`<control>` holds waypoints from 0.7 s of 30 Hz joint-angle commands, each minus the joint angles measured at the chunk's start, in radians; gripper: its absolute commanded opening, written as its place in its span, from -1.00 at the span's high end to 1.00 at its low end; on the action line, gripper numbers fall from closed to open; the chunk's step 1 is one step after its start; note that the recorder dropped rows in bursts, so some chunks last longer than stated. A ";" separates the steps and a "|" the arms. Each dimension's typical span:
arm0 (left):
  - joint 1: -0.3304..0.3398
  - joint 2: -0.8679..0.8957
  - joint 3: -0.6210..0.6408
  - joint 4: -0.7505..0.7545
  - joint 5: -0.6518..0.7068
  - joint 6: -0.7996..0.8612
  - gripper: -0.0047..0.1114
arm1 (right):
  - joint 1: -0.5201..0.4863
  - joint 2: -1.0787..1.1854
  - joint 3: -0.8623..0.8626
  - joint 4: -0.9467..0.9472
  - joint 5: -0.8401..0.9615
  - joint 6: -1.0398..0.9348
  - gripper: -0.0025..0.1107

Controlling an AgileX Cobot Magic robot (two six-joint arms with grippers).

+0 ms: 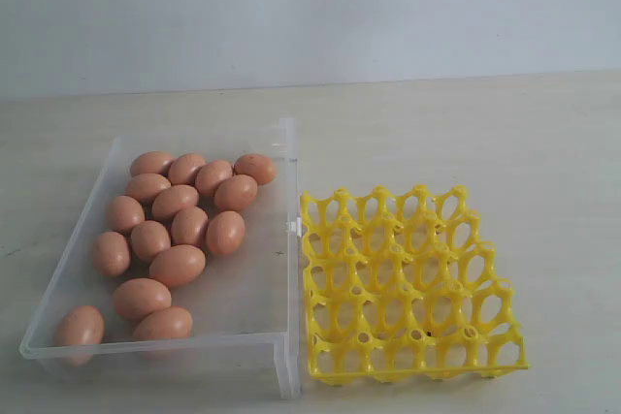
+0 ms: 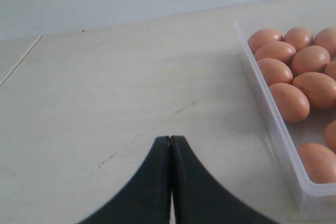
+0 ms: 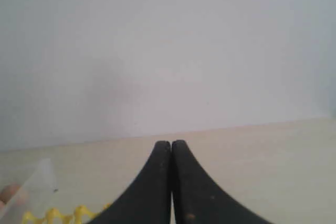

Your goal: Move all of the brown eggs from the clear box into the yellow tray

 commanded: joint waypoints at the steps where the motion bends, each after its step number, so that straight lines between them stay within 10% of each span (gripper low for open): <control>1: -0.008 -0.006 -0.004 -0.002 -0.009 -0.006 0.92 | -0.006 0.039 -0.066 0.008 0.046 0.119 0.96; 7: -0.008 -0.006 -0.004 -0.002 -0.009 -0.006 0.92 | -0.006 0.219 -0.158 0.008 0.083 0.462 0.96; 21: -0.008 -0.006 -0.004 -0.002 -0.009 -0.006 0.92 | 0.034 0.731 -0.497 0.004 0.379 0.183 0.96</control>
